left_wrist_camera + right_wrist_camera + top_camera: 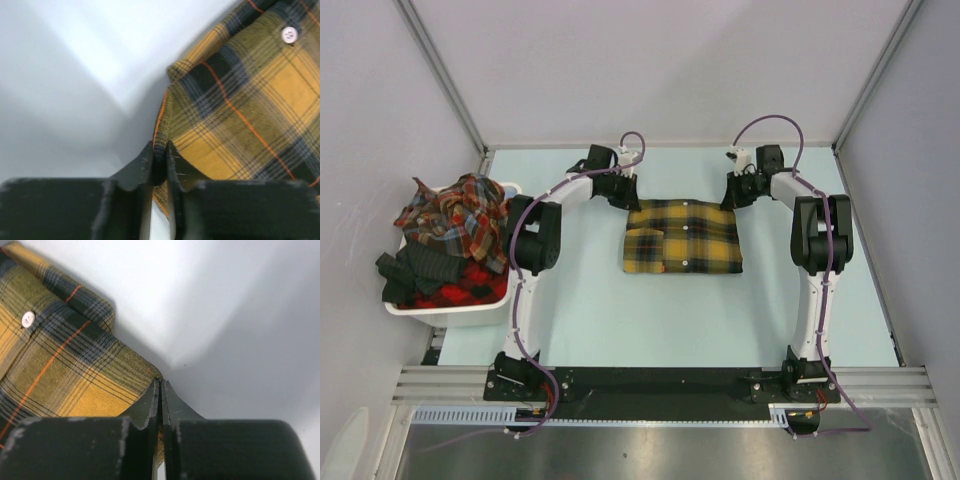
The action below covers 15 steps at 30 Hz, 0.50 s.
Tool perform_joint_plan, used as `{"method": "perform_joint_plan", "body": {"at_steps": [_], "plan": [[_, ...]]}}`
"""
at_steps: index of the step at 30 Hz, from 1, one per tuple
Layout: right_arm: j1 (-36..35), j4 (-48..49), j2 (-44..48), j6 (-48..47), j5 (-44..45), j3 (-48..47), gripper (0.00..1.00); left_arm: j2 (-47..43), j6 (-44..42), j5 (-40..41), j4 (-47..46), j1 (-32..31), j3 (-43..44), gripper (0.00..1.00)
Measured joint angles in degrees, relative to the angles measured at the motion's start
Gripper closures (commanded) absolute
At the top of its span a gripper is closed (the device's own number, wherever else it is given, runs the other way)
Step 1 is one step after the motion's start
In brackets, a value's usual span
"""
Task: Fold and stack the long sleeve shirts
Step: Fold the shirt
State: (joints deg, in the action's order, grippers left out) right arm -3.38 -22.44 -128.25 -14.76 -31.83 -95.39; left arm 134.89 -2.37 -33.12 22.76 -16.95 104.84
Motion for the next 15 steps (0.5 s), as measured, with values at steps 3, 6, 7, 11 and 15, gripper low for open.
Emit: {"method": "perform_joint_plan", "body": {"at_steps": [3,6,7,11,15], "plan": [[0.1,-0.1,0.0,1.3,0.7,-1.2,0.47,0.0,-0.2,0.3,0.2,0.1,0.2,0.62],[1.1,-0.3,1.1,3.1,-0.1,-1.6,0.21,-0.8,-0.1,-0.1,0.5,0.9,0.0,0.45],[1.6,-0.5,1.9,3.8,-0.7,-1.6,0.13,-1.6,0.1,-0.6,0.6,1.4,-0.5,0.34],[5.5,-2.8,9.2,6.4,-6.6,-1.6,0.0,-9.7,2.7,-4.9,-0.2,4.6,-5.4,0.01],[7.7,-4.3,20.9,10.0,-14.6,1.5,0.0,-25.6,8.7,-11.8,-5.4,6.7,-17.4,0.01]]}}
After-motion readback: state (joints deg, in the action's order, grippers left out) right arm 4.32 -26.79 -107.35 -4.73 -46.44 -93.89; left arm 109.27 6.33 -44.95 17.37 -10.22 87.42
